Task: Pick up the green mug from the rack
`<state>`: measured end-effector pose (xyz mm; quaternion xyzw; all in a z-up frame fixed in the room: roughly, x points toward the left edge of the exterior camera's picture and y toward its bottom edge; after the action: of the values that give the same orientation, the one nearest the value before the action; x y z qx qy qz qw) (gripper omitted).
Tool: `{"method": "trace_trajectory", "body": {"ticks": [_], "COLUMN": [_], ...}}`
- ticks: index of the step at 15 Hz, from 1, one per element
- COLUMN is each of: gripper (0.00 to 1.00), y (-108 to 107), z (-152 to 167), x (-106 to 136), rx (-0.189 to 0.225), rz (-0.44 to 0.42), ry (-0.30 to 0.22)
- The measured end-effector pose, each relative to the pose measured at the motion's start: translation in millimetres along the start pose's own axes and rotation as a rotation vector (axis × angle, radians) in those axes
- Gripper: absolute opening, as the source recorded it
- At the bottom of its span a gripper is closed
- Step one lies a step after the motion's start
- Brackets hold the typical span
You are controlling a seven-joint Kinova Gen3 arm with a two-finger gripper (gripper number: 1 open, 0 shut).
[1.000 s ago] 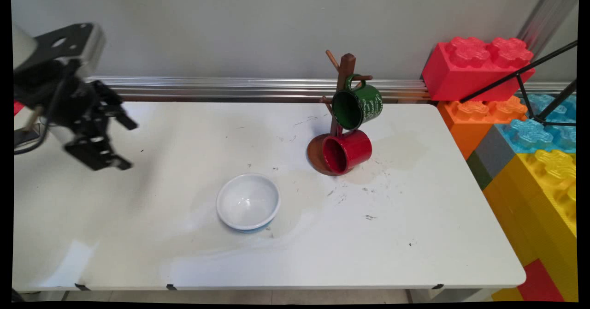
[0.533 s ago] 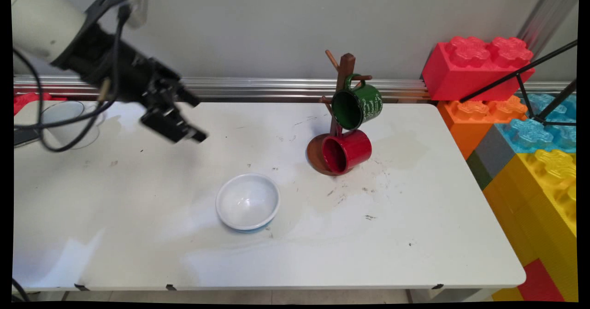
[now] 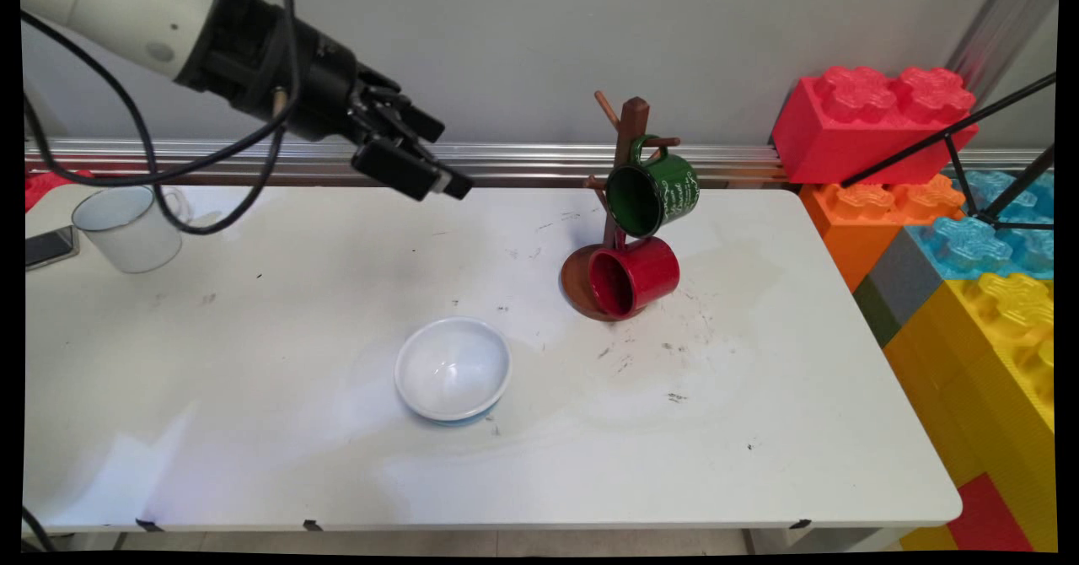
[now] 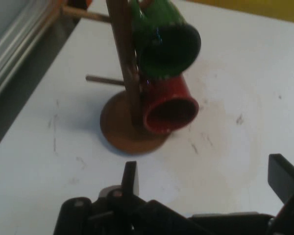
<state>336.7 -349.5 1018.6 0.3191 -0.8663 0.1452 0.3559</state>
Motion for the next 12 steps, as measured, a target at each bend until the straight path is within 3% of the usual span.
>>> {"method": "trace_trajectory", "body": {"ticks": [12], "gripper": [1.00], "y": [29], "z": [76], "x": [36], "rx": [0.025], "rz": [-0.158], "ry": [-0.019]}}
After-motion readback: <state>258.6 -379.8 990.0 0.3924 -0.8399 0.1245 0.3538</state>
